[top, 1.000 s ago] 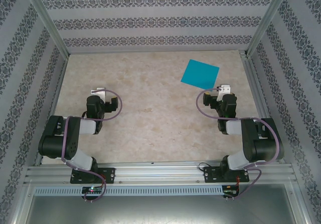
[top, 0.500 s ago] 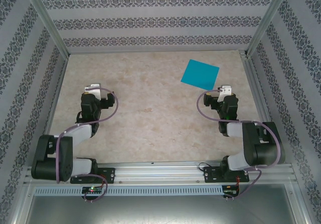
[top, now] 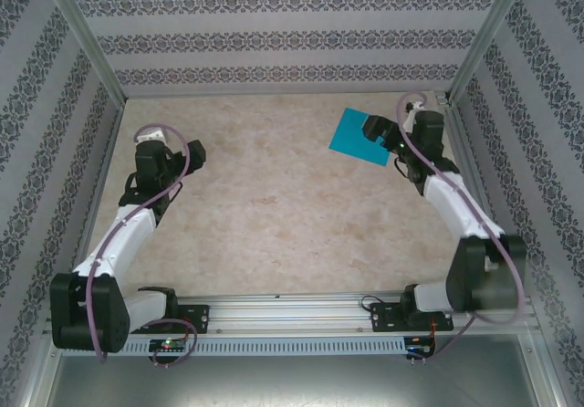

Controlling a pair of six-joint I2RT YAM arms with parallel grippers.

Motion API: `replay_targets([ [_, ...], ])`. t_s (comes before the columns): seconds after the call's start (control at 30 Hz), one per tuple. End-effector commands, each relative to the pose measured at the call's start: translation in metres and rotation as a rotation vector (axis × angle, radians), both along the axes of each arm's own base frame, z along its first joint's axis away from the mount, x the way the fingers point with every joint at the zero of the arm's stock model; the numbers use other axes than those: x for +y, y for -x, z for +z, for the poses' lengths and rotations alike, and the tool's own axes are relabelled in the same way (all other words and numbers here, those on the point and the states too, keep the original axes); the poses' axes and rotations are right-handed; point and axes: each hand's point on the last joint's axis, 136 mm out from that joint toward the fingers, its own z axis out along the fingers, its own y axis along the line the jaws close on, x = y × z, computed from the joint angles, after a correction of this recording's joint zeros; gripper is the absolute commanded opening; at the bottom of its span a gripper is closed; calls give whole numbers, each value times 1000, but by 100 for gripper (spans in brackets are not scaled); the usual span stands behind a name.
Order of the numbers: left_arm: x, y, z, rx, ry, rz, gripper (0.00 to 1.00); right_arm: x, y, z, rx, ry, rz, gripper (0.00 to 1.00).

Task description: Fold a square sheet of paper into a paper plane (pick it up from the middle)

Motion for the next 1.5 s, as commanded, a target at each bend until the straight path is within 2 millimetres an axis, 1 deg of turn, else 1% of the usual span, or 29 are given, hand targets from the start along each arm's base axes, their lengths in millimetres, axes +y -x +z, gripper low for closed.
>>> replay_targets([
  [0.0,-36,1,-18,92,222,-122,100,30,-5,-51,308,-156,39,96],
  [0.07,-54,-4,-21,115,264,-194,100,36,-23,-65,358,-149,33,96],
  [0.13,-70,-5,-28,157,261,-249,100,40,-40,-76,395,-140,19,95],
  [0.27,-100,-3,-35,196,248,-341,100,39,-70,-94,433,-115,-24,94],
  [0.33,-114,-1,-40,221,222,-377,100,41,-81,-102,460,-111,-25,94],
  [0.43,-127,1,-43,239,203,-410,100,43,-95,-116,494,-101,-31,94],
  [0.53,-137,1,-44,245,202,-432,100,44,-105,-130,520,-101,-46,94],
  [0.6,-142,2,-46,255,198,-442,100,45,-108,-138,545,-100,-51,94],
  [0.77,-142,7,-49,262,191,-443,100,50,-106,-156,603,-94,-39,94],
  [0.87,-140,9,-48,258,182,-439,100,51,-97,-168,649,-79,-35,94],
  [0.97,-140,10,-46,259,179,-439,100,55,-82,-176,686,-63,-12,94],
  [1.1,-139,11,-46,259,177,-436,100,69,-54,-181,731,-32,64,94],
  [1.17,-139,11,-47,260,176,-435,100,78,-35,-186,753,-7,111,94],
  [1.3,-138,13,-50,271,170,-435,100,100,9,-192,780,38,230,94],
  [1.37,-137,14,-52,272,168,-431,100,114,36,-196,796,68,302,94],
  [1.47,-136,17,-55,280,161,-431,100,139,82,-203,811,123,435,94],
])
